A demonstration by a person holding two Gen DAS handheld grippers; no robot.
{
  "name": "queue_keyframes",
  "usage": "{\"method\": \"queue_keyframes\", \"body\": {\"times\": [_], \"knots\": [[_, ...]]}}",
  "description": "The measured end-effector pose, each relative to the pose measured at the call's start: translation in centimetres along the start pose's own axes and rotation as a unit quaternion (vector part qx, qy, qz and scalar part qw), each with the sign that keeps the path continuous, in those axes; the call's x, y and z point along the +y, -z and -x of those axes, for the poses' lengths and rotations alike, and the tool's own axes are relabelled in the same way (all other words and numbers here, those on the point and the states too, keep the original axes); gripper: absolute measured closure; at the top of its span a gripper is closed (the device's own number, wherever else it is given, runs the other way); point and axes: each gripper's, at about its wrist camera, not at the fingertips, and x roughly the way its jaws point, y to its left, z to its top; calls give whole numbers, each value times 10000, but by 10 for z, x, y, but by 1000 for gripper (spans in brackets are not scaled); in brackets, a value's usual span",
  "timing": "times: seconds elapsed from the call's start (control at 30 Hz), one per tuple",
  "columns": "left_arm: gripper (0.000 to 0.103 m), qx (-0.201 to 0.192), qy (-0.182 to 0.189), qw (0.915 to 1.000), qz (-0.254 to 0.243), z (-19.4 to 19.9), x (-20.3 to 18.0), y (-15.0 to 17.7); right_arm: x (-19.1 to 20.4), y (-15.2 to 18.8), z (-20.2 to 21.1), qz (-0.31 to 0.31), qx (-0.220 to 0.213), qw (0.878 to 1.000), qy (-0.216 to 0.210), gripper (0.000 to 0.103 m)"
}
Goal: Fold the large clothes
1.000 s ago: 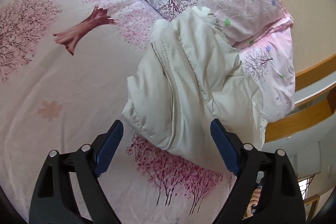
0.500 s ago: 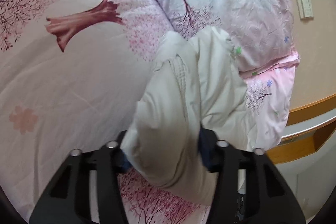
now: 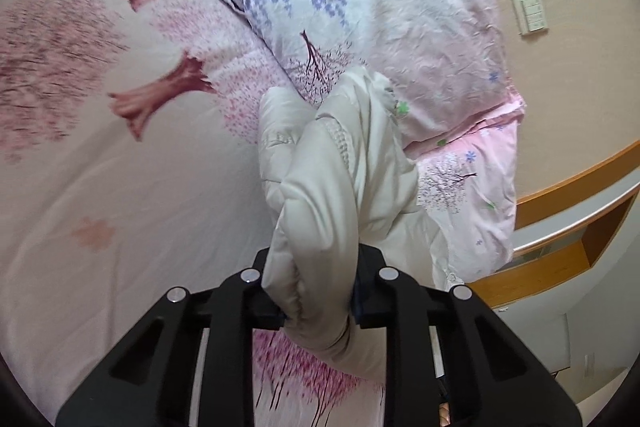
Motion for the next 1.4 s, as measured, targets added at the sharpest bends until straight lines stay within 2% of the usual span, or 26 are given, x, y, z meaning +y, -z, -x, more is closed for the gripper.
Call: {"method": "queue_keyframes", "body": {"times": [0.33,0.47,0.57,0.63,0.67,0.73,0.8,0.83,0.9,0.93,0.97,1.03,1.07,1.2,1.33,1.4], "knots": [[80,-293,-171,9992,210,89,43,25,4,69,28,402,527,9978,15,81],[80,-453,-213,9983,283,116,58,34,7,95,34,666,685,9950,295,81],[79,-494,-214,9979,363,123,67,38,20,107,39,1183,688,9880,722,75],[74,-481,-283,9976,401,120,72,39,29,109,46,1590,607,9789,1129,59],[73,-485,-328,9975,399,119,73,40,35,108,52,1771,430,9735,1378,54],[66,-517,-383,9973,364,118,73,40,45,107,67,2052,-82,9633,1728,43],[62,-533,-414,9973,282,118,70,41,68,107,82,2512,-745,9425,2074,41],[59,-541,-421,9974,235,118,69,41,79,108,84,2703,-905,9358,2074,41],[56,-564,-452,9973,147,117,66,42,106,116,75,3154,-831,9288,1760,45],[55,-577,-462,9972,105,116,65,43,117,120,66,3323,-687,9274,1575,54],[54,-585,-474,9971,79,116,65,44,132,129,50,3553,-403,9242,1344,59],[52,-600,-492,9970,-5,117,64,45,149,144,25,3830,35,9177,1055,78],[52,-605,-502,9969,-34,117,63,46,158,152,12,3952,223,9132,967,80],[51,-635,-566,9963,-97,116,62,48,195,189,-37,4372,851,8930,647,86],[51,-645,-574,9962,-99,115,63,47,215,214,-76,4605,1292,8753,713,86],[51,-646,-568,9963,-72,114,66,48,219,221,-88,4644,1420,8708,771,86]]}}
